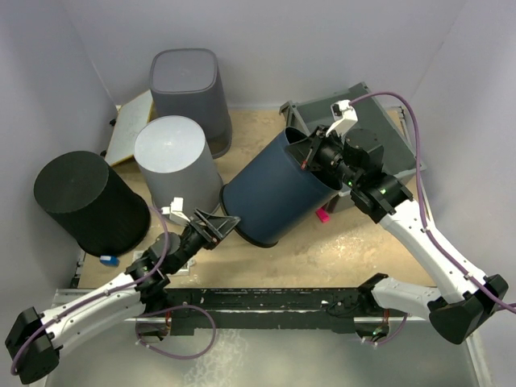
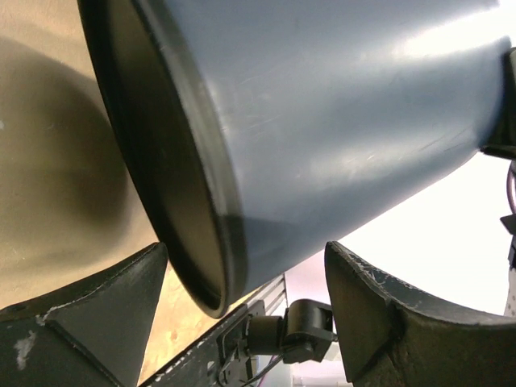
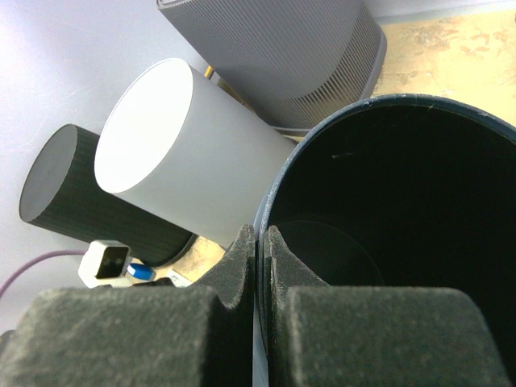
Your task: Turn the large container upside down
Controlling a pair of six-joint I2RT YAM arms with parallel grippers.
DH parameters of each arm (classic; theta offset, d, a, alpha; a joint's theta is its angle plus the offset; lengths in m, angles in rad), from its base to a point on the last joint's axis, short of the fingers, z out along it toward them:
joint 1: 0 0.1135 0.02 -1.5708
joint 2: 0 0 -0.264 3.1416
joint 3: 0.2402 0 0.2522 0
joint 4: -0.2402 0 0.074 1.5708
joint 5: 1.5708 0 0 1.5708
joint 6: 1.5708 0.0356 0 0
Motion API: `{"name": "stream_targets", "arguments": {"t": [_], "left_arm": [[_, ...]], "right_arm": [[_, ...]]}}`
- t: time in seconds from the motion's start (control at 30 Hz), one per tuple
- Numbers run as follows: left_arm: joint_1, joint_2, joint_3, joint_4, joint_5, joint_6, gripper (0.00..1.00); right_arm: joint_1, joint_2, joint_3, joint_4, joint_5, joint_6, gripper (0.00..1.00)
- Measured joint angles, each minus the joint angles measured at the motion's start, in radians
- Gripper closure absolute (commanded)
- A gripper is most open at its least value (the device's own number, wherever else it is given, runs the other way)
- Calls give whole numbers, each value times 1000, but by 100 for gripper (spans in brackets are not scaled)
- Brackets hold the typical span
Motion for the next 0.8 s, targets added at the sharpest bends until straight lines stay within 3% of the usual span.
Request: {"name": "stream_targets", "arguments": {"t": [0.4,0.5,0.6,0.73,0.8], "left_arm": [[0,40,-30,170,26,13,59],[0,32,-26,149,26,27,75],[0,26,-6,86,25,46,98],[0,13,65,-47,32,66,100],[0,16,131,-137,31,96,100]], "right_arm": [[-2,0,-1,0,-10,1,100],[-5,0,-2,1,-12,1,100],[-6,0,-2,-3,-11,-1,100],[-15,-9,-2,-26,18,-30,99],[-23,-19,-1,-47,46,-54,86]]}}
